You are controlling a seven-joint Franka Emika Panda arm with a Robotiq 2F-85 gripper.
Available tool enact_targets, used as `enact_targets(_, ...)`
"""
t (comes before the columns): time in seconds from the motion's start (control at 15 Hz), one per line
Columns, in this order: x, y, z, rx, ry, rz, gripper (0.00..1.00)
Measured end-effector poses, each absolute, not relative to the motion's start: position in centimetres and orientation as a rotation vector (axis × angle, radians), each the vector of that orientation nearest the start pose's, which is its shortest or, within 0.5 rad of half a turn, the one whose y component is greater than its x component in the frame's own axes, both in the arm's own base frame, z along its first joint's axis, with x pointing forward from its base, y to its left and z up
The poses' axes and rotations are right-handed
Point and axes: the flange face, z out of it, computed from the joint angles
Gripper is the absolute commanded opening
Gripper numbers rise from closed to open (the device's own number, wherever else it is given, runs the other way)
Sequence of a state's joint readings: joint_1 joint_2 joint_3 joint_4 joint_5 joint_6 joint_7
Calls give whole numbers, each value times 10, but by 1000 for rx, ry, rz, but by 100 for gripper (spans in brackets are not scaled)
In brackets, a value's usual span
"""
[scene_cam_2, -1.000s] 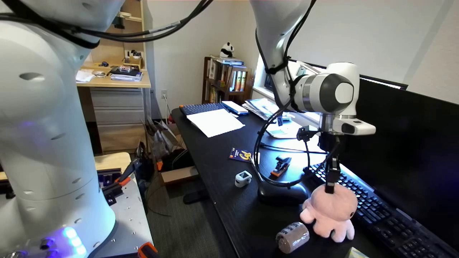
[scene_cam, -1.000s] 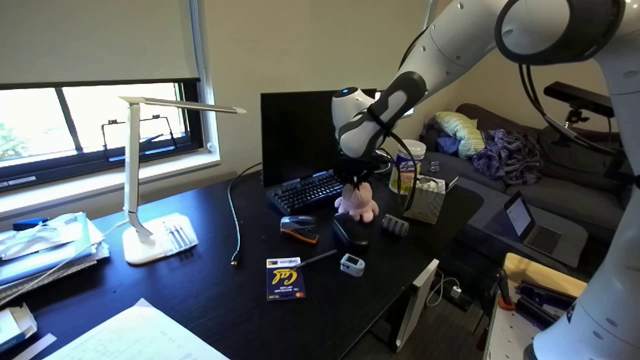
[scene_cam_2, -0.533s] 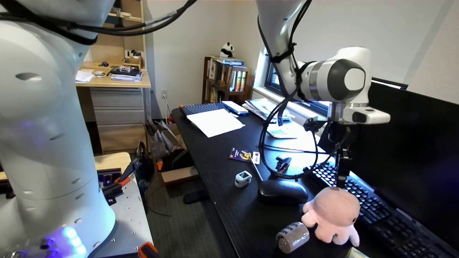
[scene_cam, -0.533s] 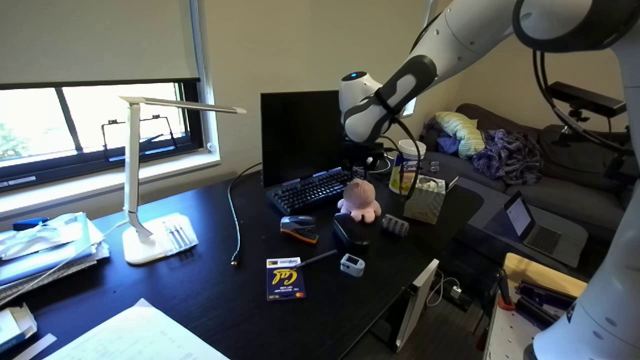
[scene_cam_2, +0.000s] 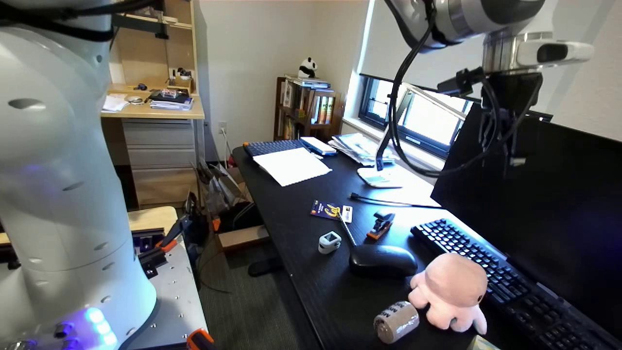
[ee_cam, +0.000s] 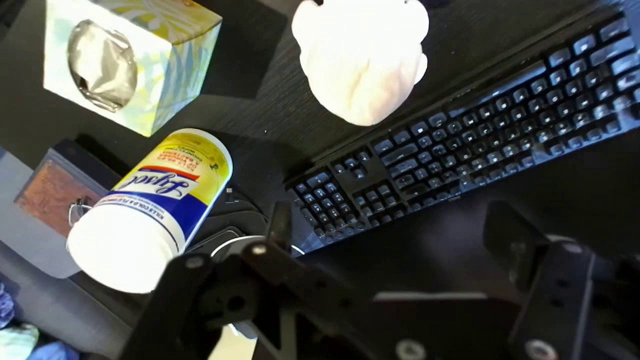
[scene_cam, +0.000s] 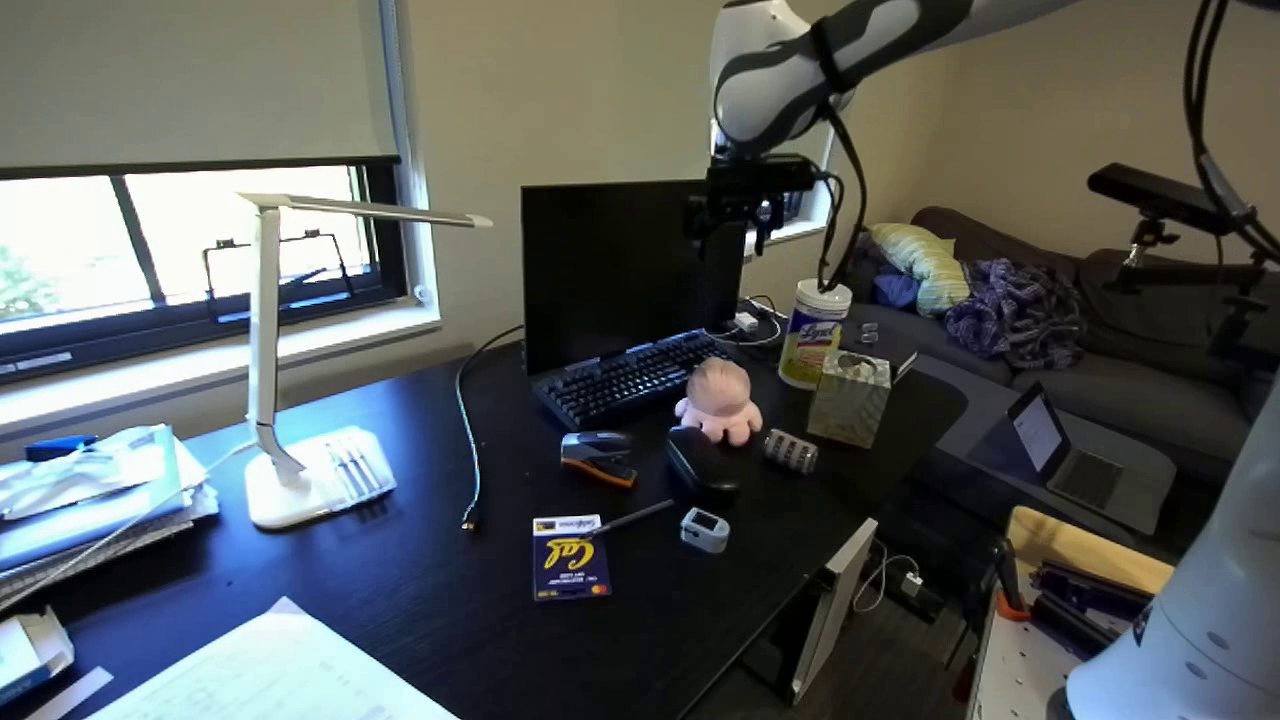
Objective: Pick the stuffed octopus and put it adjacent to the monitor
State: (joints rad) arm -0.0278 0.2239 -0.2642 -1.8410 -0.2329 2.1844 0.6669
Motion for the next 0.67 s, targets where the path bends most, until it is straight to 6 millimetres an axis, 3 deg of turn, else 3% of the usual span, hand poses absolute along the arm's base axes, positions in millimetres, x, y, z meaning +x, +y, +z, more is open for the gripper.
enact_targets(0.13, 600, -157, 454, -3142, 1189, -236, 100)
enact_targets(0.27, 603, -121, 472, -3185, 1013, -226, 100)
enact_targets(0.53, 611, -33, 477, -3211, 666, -212, 100)
enact_targets(0.67, 611, -5, 473, -3214, 558, -190, 100)
